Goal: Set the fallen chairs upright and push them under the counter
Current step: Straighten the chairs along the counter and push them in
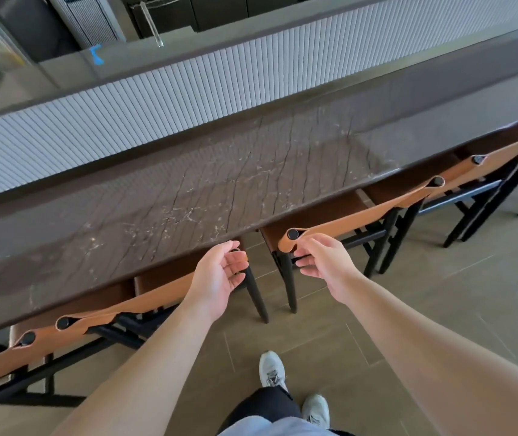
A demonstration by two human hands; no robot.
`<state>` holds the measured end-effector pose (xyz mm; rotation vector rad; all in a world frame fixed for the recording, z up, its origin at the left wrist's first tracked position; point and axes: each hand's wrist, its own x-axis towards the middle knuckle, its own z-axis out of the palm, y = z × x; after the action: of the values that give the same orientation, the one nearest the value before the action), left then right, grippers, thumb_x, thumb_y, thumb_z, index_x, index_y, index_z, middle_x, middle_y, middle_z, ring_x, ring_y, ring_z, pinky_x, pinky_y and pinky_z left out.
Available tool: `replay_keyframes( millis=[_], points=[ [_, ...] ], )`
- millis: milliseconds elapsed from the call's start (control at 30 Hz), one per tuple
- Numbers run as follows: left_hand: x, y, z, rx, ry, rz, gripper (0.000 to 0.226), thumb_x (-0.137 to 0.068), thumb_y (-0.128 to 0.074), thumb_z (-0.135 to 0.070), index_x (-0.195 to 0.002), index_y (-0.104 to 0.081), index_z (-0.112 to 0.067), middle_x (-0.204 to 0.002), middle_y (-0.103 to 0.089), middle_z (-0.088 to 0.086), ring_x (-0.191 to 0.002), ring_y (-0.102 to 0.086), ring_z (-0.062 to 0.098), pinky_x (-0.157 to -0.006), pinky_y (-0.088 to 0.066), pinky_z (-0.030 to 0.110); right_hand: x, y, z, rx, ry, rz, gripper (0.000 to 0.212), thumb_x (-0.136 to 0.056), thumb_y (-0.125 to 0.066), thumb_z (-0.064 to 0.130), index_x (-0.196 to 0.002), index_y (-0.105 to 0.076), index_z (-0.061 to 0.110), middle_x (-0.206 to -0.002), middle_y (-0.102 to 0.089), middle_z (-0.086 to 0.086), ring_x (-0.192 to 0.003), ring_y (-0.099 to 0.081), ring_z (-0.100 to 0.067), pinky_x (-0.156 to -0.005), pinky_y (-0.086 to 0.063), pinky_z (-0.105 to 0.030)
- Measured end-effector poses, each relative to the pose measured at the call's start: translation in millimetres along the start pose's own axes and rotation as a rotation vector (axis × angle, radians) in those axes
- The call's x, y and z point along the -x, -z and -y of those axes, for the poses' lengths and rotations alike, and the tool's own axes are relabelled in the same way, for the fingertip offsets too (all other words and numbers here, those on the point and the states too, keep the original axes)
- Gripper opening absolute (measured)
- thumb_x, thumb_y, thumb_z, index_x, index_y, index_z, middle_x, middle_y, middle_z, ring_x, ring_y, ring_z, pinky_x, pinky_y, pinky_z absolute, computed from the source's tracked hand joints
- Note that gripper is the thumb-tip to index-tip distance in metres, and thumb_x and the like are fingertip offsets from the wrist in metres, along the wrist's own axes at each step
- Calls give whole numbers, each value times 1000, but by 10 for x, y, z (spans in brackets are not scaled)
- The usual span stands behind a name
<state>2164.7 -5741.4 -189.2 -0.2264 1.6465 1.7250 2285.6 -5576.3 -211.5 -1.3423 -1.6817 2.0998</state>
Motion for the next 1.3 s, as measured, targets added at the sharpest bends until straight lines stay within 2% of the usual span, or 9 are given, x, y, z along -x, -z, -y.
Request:
replay_keyframes(
  millis=[267,367,433,500,600,767,900,1100,1300],
  points=[
    [-413,-267,65,10,82,3,22,-100,-53,-27,-111,-68,-16,-98,-70,8,-93,-67,22,-81,-51,35,-210,150,160,108,-20,-70,16,-98,-55,24,-103,-69,19,-103,-71,-7,-96,-68,-20,-87,-59,-33],
    [-612,-242,13,-47,67,-28,18,-97,-57,-26,-107,-69,-18,-98,-71,8,-88,-67,20,-80,-54,36,-357,61,247,393,74,-83,13,-96,-56,26,-105,-65,22,-100,-68,3,-94,-65,-14,-77,-55,-28],
    [-710,-162,-36,-204,-15,-42,13,-97,-57,-26,-103,-67,-21,-99,-70,6,-87,-66,19,-87,-56,40,-461,-56,292,646,160,-75,17,-95,-58,28,-112,-60,26,-105,-63,10,-90,-59,-7,-65,-45,-20],
    [-769,-62,-67,-377,-115,-28,11,-97,-54,-25,-101,-65,-24,-99,-67,3,-91,-65,19,-88,-54,37,-595,-168,289,814,234,-55,27,-95,-59,29,-121,-57,27,-113,-57,10,-91,-57,-9,-64,-43,-20],
    [-848,55,-112,-499,-230,-44,11,-97,-54,-23,-104,-63,-23,-97,-65,0,-84,-61,11,-70,-48,24,-757,-301,261,1067,347,-10,39,-95,-58,28,-133,-52,22,-124,-51,5,-103,-55,-17,-83,-52,-32],
    [-1056,217,7,-966,-351,-4,25,-91,-60,-34,-115,-57,-27,-107,-56,-9,-100,-56,11,-78,-44,25,-928,-364,125,1457,461,63,43,-94,-58,22,-136,-48,21,-127,-50,-1,-116,-49,-26,-95,-45,-38],
    [-1120,267,165,-1328,-373,34,47,-88,-60,-50,-128,-51,-26,-118,-52,-6,-113,-49,19,-90,-46,35,-1082,-323,33,1572,508,96,31,-91,-55,16,-121,-53,20,-117,-47,0,-106,-47,-25,-90,-44,-37],
    [-1236,245,269,-1618,-434,6,39,-95,-55,-38,-129,-47,-22,-118,-57,1,-107,-56,25,-81,-45,36,-1256,-258,18,1649,539,168,23,-91,-52,14,-113,-52,20,-112,-47,-1,-105,-48,-26,-86,-43,-37],
    [-1369,139,219,-1795,-276,71,31,-90,-54,-17,-120,-46,-19,-104,-63,3,-92,-62,31,-64,-40,34,-1385,-126,34,1704,528,236,26,-94,-52,16,-119,-45,20,-109,-54,-2,-102,-55,-27,-70,-39,-36]
  ],
)
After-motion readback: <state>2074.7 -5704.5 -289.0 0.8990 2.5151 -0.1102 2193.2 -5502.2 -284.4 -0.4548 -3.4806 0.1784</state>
